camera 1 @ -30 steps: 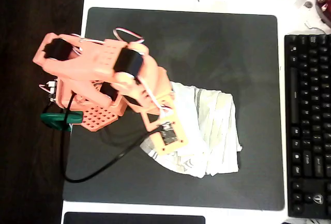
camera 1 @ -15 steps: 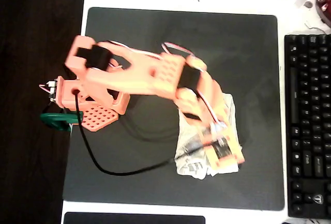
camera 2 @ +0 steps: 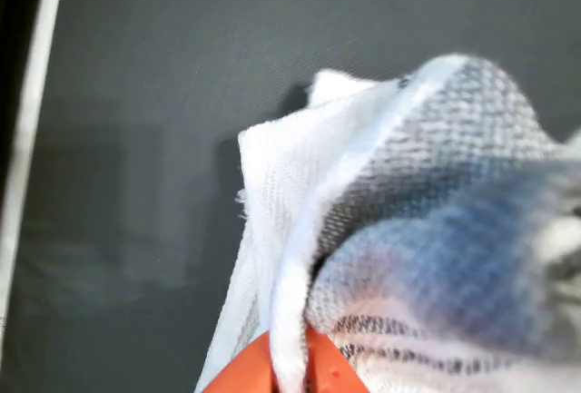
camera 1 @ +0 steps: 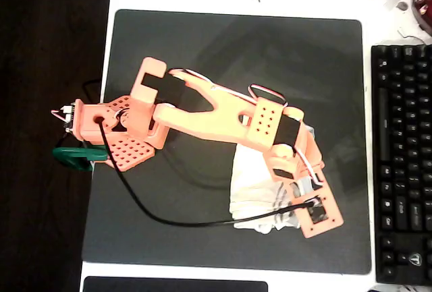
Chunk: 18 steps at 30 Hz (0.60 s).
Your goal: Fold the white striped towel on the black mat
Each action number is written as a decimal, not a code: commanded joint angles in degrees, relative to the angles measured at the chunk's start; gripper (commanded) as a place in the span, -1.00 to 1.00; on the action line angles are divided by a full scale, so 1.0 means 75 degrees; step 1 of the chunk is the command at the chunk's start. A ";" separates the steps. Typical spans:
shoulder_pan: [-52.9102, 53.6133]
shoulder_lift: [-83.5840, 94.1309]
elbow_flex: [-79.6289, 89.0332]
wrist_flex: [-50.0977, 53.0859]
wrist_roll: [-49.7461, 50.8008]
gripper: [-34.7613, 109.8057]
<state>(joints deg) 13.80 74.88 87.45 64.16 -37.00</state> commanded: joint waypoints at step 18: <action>-0.0188 0.3305 -0.0984 0.3258 -0.1383 -0.48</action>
<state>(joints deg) 12.57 93.69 82.53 84.02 -46.49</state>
